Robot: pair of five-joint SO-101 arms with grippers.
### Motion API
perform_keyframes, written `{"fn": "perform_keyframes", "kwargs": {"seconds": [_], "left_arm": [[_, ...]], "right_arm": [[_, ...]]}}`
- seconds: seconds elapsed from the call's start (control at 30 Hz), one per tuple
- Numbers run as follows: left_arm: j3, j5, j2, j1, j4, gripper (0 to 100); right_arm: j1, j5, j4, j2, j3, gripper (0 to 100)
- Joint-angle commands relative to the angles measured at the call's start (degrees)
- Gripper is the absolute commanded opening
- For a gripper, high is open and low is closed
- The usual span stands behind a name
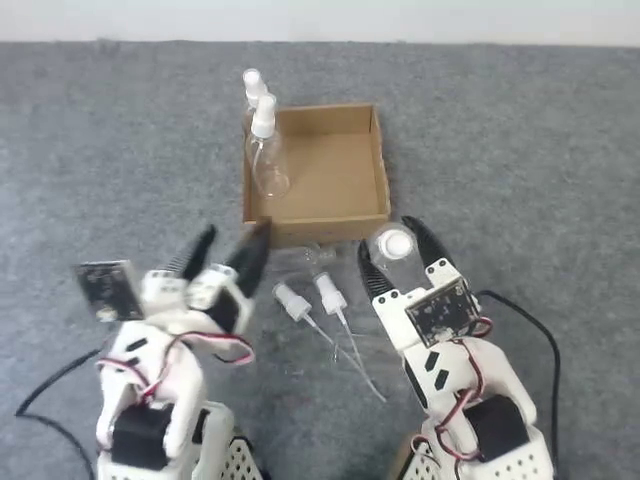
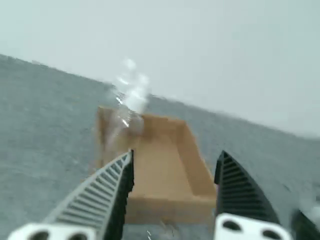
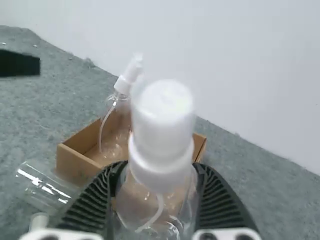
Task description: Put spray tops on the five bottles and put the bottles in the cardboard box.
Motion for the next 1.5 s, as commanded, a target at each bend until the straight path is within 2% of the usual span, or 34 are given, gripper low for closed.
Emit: {"fn": "perform_keyframes", "kwargs": {"seconds": [0.0,0.17,0.4,0.83,1.2,1.47], "left_arm": [[0.40,0.62,-0.70,-7.47,-4.31,24],[1.27,0.62,-0.70,-13.01,-6.42,24],[3.65,0.62,-0.70,-14.42,-9.85,24],[3.74,0.62,-0.70,-14.42,-10.11,24],[3.65,0.62,-0.70,-14.42,-10.11,24],[3.65,0.62,-0.70,-14.42,-10.11,24]], "right_arm": [[-0.31,-0.26,-1.98,-0.40,-5.54,0.7],[-5.58,-0.09,-2.68,-0.31,-7.65,0.7],[-6.55,-0.09,-9.63,1.98,-8.09,0.7],[-6.64,-0.70,-22.29,30.46,-18.64,0.7],[-10.24,-0.70,-31.96,45.67,-23.03,0.7],[-10.33,-0.70,-36.97,56.66,-27.69,0.7]]}}
